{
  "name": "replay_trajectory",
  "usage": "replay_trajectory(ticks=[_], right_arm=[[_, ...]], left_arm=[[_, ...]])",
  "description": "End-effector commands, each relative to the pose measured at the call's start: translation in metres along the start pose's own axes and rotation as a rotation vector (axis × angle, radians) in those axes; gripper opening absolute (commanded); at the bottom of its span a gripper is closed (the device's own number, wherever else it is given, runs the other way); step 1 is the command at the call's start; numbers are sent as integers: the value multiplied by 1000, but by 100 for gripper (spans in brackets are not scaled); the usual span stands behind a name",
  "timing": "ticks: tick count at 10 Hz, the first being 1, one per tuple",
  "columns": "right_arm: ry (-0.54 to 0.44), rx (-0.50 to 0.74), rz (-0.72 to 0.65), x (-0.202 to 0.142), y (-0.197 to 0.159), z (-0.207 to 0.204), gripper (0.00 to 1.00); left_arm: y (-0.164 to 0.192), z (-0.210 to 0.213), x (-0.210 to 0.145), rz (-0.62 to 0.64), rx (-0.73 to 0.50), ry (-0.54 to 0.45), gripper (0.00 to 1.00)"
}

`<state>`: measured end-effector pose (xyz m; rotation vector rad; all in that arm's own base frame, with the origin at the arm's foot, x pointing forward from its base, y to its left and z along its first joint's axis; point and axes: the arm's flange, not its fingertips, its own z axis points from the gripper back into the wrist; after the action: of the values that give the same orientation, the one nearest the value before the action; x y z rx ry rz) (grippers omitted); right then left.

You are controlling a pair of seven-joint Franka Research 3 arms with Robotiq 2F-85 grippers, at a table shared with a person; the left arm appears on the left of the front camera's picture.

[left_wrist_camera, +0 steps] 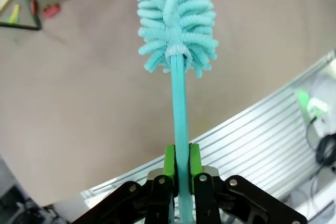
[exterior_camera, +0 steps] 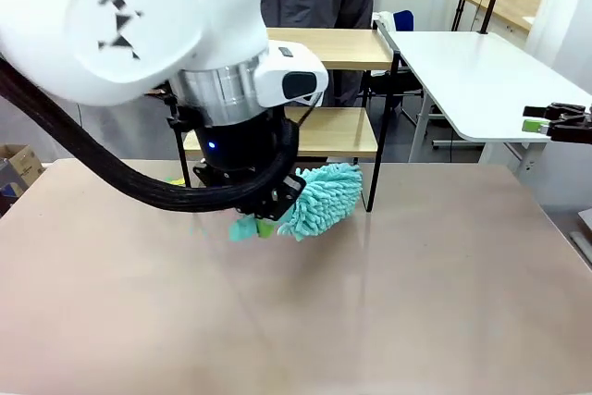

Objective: Clean the shelf.
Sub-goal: Clean the specific section of the Shelf indicated by the human with the Duster.

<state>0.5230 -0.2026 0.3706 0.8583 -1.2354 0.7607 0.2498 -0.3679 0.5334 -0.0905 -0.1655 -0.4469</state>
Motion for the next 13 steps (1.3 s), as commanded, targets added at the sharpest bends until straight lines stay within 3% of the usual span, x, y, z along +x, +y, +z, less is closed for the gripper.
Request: replay_trajectory(ticks=[1,7,10,13], right_arm=[[-3,0,7,4,1,-1,100],[-3,0,7,4,1,-1,100],[-3,0,7,4,1,-1,100],[-3,0,7,4,1,-1,100]], left_arm=[[-14,-20,9,95,17,-52,13],[-40,-87,43,240,-48,-210,13],[-51,-123,60,261,3,-299,13],[-50,-156,82,354,-69,-389,13]])
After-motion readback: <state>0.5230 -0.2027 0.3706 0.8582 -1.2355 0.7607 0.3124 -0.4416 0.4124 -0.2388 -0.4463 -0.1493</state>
